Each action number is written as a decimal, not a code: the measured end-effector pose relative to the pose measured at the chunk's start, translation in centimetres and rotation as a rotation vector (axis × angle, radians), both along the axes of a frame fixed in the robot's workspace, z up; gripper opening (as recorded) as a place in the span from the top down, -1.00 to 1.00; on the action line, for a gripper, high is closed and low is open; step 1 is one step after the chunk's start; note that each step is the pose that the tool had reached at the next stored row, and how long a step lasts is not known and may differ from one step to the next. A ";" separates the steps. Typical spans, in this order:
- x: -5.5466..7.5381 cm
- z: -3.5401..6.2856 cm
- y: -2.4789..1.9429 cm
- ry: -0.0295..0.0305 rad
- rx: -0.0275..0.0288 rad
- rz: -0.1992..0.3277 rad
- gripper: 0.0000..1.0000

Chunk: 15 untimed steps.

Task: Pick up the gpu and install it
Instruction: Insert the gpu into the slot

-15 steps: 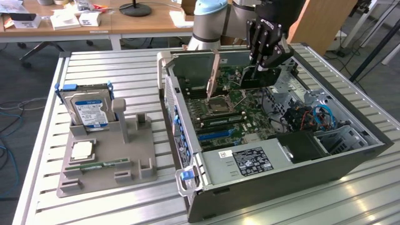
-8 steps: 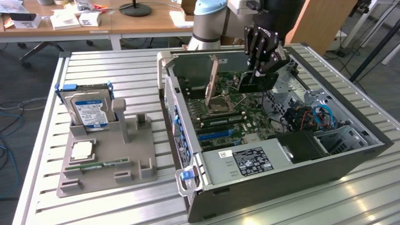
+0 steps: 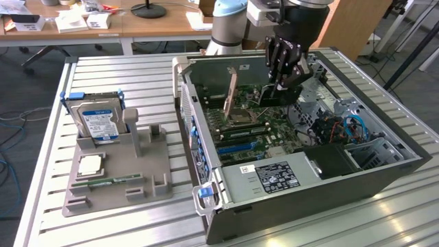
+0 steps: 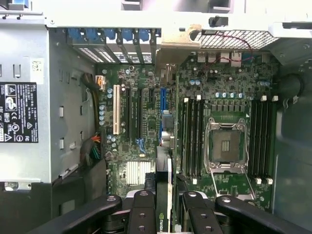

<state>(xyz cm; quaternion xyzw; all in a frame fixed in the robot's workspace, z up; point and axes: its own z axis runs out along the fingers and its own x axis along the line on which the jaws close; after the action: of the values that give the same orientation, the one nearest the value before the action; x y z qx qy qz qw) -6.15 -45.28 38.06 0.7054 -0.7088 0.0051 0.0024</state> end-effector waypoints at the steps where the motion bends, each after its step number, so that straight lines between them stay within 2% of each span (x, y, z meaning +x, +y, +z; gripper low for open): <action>1: 0.0 -0.18 0.00 0.0000 -0.0001 0.000 0.48; 15: -0.5 -2.74 0.00 0.0000 -0.0001 0.000 0.48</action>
<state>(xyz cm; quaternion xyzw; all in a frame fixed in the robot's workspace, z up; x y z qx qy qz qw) -6.65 -45.28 35.32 0.7054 -0.7088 0.0051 0.0025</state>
